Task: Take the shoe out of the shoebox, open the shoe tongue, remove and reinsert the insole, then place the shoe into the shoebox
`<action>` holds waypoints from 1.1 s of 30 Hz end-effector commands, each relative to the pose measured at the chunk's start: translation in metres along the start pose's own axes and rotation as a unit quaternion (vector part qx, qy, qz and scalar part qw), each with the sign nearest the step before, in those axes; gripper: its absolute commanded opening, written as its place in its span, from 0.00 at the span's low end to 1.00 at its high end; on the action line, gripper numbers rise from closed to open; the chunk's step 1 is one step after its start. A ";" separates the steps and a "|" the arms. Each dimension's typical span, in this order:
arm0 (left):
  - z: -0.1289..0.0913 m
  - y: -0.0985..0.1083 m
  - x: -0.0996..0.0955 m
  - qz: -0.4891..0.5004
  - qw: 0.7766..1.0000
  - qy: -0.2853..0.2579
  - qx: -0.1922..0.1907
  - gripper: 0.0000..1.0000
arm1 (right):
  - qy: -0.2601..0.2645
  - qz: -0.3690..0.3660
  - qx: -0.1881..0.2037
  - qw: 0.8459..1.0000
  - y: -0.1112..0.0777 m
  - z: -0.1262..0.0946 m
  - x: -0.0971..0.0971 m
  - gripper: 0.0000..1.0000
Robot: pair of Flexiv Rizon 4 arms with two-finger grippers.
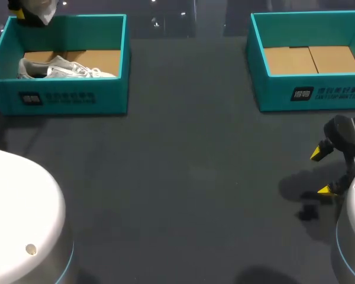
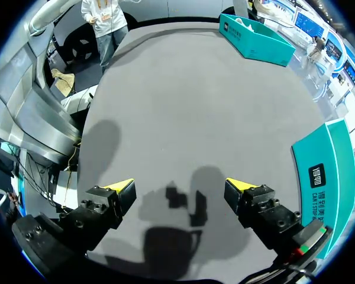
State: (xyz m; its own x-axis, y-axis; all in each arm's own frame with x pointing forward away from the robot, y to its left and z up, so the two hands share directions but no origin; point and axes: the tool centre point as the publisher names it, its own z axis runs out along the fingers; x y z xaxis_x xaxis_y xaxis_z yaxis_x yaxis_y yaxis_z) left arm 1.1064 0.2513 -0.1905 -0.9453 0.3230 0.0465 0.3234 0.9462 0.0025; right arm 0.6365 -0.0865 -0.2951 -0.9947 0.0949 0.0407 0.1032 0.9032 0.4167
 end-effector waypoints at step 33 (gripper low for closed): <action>0.002 0.063 -0.045 0.547 0.836 -0.025 0.018 0.00 | -0.002 0.001 0.002 1.000 0.001 0.000 0.002 1.00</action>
State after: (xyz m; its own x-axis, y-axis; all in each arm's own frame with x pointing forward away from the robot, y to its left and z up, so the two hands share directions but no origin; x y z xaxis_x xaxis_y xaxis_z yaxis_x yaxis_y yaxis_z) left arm 1.1582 0.2910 -0.1976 -0.1990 0.9793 -0.0383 0.9796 0.1998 0.0209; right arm 0.6364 -0.0864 -0.2950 -0.9947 0.0947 0.0406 0.1030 0.9032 0.4166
